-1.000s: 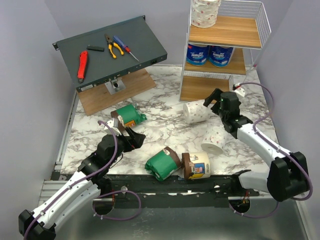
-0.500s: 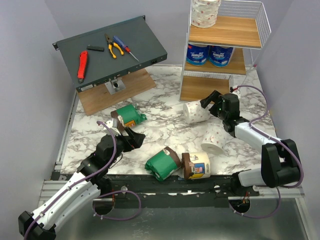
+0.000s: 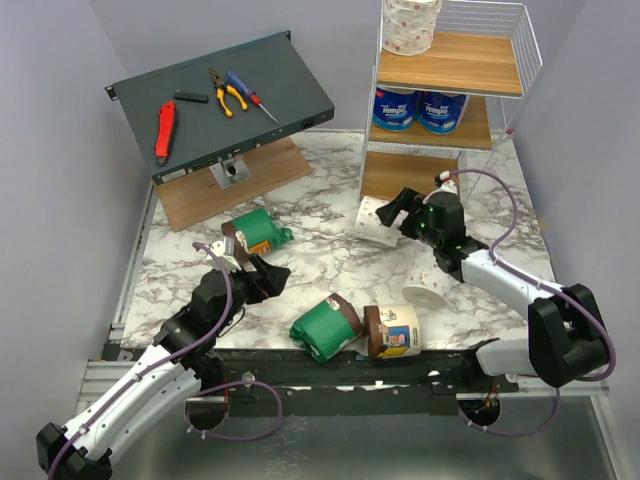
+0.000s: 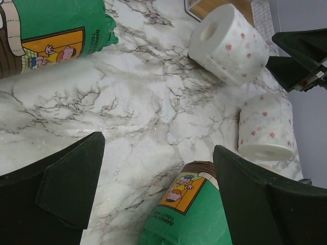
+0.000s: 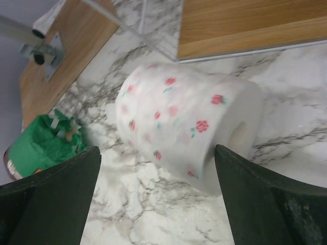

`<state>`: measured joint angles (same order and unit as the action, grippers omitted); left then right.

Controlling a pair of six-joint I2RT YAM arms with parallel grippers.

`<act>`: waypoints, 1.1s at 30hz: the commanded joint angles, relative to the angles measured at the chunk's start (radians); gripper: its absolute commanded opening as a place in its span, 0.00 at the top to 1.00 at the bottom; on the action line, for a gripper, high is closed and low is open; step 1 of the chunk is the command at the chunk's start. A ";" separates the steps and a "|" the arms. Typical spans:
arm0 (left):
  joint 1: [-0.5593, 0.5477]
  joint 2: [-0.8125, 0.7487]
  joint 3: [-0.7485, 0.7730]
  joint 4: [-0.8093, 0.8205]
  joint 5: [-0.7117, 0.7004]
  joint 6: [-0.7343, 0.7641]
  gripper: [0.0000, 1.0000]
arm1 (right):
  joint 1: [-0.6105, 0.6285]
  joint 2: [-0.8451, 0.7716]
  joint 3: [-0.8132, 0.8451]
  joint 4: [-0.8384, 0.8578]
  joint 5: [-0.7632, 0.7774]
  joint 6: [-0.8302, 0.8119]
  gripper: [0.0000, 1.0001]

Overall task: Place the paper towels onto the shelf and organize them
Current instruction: Adjust the paper towel at the center of the board.

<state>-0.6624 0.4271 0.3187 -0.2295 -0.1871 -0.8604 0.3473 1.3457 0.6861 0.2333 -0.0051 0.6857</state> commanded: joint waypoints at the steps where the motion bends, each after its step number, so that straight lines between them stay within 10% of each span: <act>1: 0.003 0.011 0.014 0.010 -0.008 0.002 0.10 | 0.083 -0.052 -0.025 -0.022 0.028 0.002 0.05; 33: 0.003 0.020 0.029 -0.017 -0.047 -0.002 0.11 | 0.102 -0.025 -0.211 0.227 0.054 0.326 0.06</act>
<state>-0.6624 0.4648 0.3355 -0.2310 -0.2092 -0.8608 0.4500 1.2831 0.4942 0.3767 0.0574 0.9813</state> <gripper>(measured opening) 0.890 0.949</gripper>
